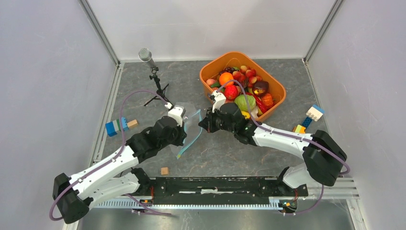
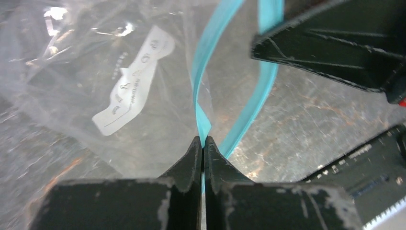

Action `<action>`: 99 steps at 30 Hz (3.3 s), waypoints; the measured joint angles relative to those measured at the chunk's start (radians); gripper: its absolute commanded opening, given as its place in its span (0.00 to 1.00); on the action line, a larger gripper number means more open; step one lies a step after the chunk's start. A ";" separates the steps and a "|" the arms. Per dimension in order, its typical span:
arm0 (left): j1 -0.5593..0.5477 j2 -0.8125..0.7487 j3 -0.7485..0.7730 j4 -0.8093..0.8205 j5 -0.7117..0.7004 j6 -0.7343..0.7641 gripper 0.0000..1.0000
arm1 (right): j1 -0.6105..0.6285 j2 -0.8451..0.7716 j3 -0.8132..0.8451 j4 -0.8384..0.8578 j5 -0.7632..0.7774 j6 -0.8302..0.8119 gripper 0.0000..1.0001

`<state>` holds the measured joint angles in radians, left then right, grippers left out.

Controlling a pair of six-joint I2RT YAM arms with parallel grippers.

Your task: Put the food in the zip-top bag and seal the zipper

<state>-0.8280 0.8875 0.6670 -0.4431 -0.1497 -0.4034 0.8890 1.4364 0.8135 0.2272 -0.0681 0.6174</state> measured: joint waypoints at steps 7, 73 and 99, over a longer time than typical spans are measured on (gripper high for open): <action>0.000 -0.013 0.115 -0.153 -0.217 -0.108 0.02 | 0.000 0.013 0.071 -0.196 0.064 -0.163 0.04; -0.005 0.099 0.285 -0.505 -0.399 -0.346 0.02 | 0.107 0.212 0.145 -0.148 0.211 -0.138 0.09; -0.002 0.163 0.225 -0.360 -0.232 -0.319 0.02 | -0.009 -0.194 0.098 -0.269 0.255 -0.290 0.65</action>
<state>-0.8295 1.0508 0.8925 -0.8028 -0.3820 -0.7223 0.8799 1.2423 0.9112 -0.0418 0.1871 0.3275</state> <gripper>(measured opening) 0.040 0.564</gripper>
